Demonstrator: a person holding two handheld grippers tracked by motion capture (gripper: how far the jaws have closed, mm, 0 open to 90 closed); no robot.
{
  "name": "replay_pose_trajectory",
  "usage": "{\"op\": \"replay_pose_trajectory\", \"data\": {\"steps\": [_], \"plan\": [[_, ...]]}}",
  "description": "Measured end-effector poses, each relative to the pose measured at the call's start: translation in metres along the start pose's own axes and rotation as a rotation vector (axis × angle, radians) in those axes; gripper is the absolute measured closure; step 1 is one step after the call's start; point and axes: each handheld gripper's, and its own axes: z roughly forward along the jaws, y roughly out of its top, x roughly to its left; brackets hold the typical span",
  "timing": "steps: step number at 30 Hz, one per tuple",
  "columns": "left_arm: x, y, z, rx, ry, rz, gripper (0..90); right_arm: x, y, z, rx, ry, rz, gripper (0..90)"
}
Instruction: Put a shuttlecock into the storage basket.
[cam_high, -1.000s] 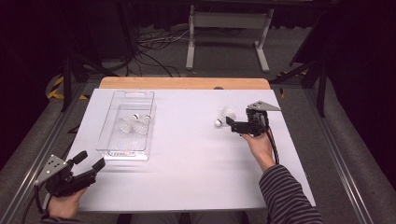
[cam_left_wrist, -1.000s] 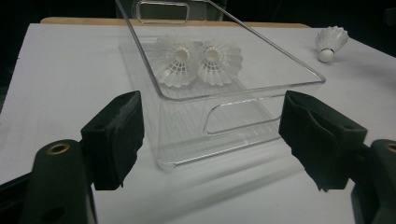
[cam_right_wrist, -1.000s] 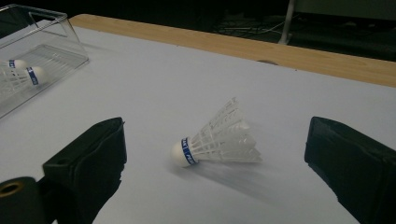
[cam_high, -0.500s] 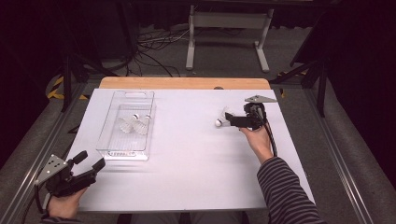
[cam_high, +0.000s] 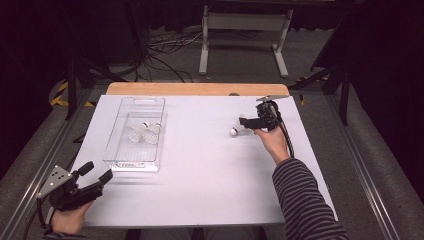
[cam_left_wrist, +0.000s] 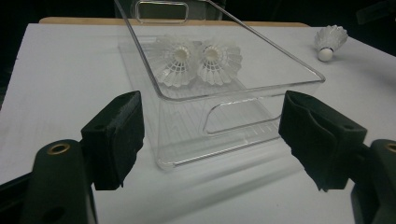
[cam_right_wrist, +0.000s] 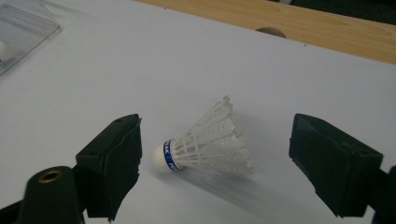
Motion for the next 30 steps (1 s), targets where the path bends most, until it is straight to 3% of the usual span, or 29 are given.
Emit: {"op": "replay_pose_trajectory", "data": {"steps": [9,30], "plan": [[0.000,0.000,0.000,-0.002,-0.002,-0.002,23.4,-0.005,0.012,0.017,0.093,0.018,0.018,29.6],[-0.001,0.000,0.000,0.000,-0.008,0.001,23.6,-0.012,0.018,0.034,0.197,0.071,0.055,57.1]]}}
